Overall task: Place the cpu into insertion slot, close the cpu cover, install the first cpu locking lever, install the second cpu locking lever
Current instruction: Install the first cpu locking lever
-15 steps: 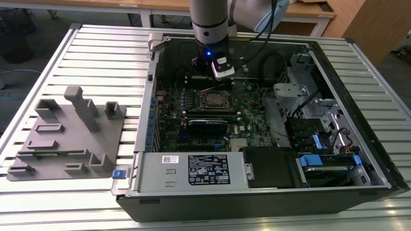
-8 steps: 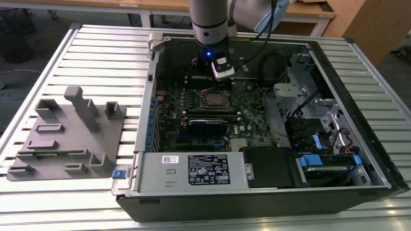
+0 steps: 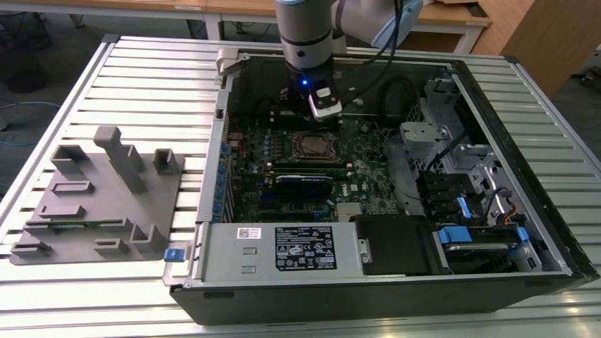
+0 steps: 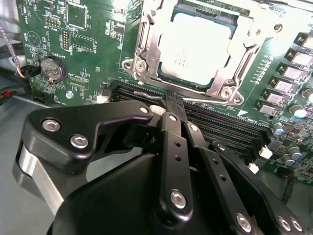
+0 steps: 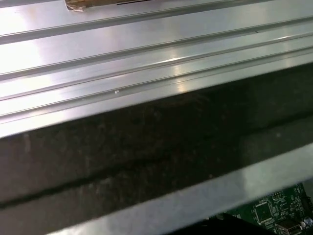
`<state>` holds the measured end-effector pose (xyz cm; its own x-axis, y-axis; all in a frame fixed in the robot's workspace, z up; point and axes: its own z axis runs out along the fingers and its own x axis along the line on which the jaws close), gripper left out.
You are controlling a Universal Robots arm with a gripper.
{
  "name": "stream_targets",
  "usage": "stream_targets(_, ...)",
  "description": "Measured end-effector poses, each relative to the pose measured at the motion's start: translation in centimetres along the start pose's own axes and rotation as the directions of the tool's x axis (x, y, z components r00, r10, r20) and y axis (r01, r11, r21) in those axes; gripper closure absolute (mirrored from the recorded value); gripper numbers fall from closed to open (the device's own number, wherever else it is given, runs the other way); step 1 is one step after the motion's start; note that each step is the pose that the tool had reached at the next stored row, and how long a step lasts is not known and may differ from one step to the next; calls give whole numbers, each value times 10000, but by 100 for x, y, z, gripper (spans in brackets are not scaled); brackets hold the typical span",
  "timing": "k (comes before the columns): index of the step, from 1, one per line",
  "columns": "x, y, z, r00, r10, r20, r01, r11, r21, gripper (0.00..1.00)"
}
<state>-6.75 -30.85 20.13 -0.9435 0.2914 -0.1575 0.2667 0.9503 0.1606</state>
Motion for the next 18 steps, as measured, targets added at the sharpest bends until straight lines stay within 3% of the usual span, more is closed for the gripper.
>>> stream_targets(11, 9, 59, 23, 9999, 131, 35, -131, 9999, 60, 89)
stream_targets(18, 11, 53, 41, 9986, 515, 124, -517, 9985, 192, 89)
